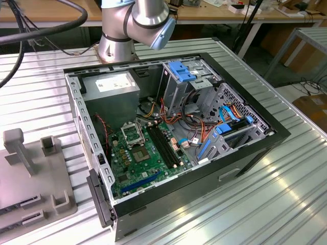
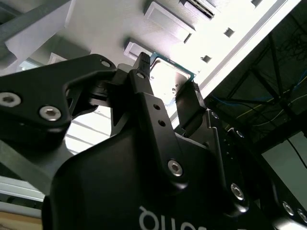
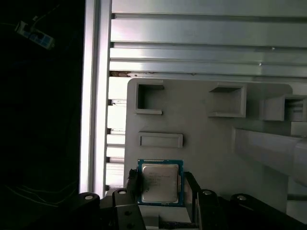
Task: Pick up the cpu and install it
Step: 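Pick up the cpu and move it towards the insertion slot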
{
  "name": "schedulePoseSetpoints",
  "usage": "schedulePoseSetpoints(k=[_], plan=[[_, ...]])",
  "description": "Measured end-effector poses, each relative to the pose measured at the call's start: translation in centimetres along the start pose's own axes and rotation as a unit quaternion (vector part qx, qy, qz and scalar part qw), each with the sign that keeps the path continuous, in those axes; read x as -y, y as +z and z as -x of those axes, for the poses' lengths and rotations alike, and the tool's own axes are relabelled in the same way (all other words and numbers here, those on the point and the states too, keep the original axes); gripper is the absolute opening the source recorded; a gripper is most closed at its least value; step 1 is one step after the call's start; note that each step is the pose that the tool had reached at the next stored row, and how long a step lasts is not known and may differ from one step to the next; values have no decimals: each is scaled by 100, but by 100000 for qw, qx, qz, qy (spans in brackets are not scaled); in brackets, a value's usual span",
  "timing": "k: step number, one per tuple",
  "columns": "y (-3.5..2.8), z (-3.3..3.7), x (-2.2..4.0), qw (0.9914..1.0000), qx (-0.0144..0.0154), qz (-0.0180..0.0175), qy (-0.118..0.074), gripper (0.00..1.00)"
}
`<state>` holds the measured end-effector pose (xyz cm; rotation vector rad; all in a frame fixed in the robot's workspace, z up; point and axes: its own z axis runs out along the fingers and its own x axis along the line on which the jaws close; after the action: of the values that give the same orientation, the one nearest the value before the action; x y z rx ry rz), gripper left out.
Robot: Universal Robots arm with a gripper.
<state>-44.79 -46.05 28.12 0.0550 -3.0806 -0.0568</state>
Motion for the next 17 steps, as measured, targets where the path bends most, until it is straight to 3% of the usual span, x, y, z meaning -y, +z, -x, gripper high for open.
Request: schedulePoseSetpoints(k=[11,17], plan=[[-220,-13,-8,100000,-11,47,-5,47],[-285,-17,-11,100000,-11,50,-3,47]])
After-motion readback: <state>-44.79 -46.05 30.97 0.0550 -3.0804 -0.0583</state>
